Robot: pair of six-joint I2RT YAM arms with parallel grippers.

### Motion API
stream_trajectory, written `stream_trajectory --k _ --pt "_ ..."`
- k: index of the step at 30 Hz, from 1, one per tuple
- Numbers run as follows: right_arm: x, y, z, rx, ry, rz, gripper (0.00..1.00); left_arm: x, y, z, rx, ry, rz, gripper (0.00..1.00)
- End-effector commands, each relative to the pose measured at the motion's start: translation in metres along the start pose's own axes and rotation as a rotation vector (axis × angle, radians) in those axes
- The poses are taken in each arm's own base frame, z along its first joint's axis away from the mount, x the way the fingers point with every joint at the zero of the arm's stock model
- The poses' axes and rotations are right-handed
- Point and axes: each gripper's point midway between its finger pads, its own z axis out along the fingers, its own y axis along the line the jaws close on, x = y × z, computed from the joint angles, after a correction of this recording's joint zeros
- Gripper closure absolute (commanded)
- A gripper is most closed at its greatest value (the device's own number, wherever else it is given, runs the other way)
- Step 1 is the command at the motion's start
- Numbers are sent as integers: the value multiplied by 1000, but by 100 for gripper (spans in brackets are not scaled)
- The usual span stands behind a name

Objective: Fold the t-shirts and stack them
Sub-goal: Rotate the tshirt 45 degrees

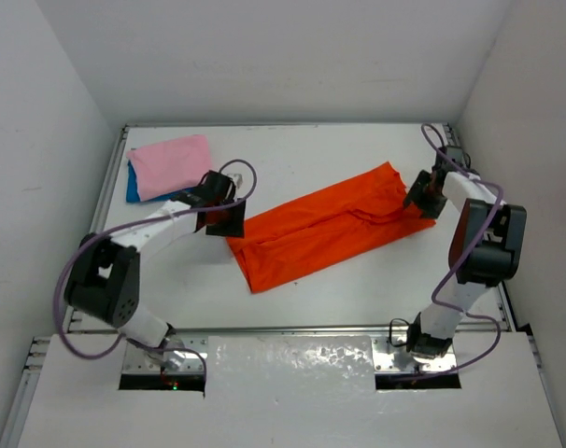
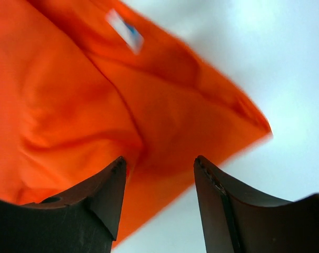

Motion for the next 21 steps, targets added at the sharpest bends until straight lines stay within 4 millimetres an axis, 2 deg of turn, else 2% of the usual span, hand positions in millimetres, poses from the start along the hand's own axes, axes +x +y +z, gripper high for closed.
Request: stream_trajectory --k 1,3,4,5,6,7,8,9,10,11,12,13,14,15,17,18,19,21 --pt "-32 28 -4 -76 -34 -106 46 -10 -44 -41 131 -104 -22 52" --pt "-42 33 -9 -78 -45 -126 46 -13 -54 -53 164 -121 -35 52" --pt "-38 32 -13 -67 -33 -128 45 -18 -55 -58 160 -141 -34 52" --pt "-30 29 -14 -60 -18 -109 45 -31 -56 -67 154 -176 -33 51" --pt "-29 30 -26 -64 -41 -94 45 -40 -51 -70 124 -201 -13 51" --pt "-24 25 -31 -42 -47 -54 45 -53 -53 -71 114 -215 4 51" --pt "-4 15 -29 -16 -14 -26 45 -60 -52 -69 99 -221 45 51" --pt "-1 15 -41 -24 -38 -1 45 -66 -49 -65 77 -219 66 51" --pt "5 14 -44 -28 -45 16 46 -74 -51 -56 66 -197 85 51" --pt "25 7 -39 -20 -23 47 47 -81 -45 -51 29 -198 119 51" --pt "14 15 -48 -66 -107 51 48 -86 -45 -44 27 -188 137 52" --pt "14 20 -48 -97 -134 54 50 -94 -47 -33 30 -180 151 52" --pt "23 20 -42 -119 -134 54 53 -100 -47 -28 34 -179 186 52" --pt "13 38 -44 -209 -180 38 61 -101 -58 -24 94 -165 213 53" --pt "5 54 -45 -253 -204 -15 67 -110 -64 -12 121 -160 249 60" --pt "8 59 -44 -228 -197 -53 73 -110 -69 -9 146 -147 250 63" --pt "7 61 -42 -205 -193 -80 75 -113 -72 -3 159 -132 247 74" --pt "1 64 -48 -141 -207 -96 85 -111 -82 4 209 -105 250 86"
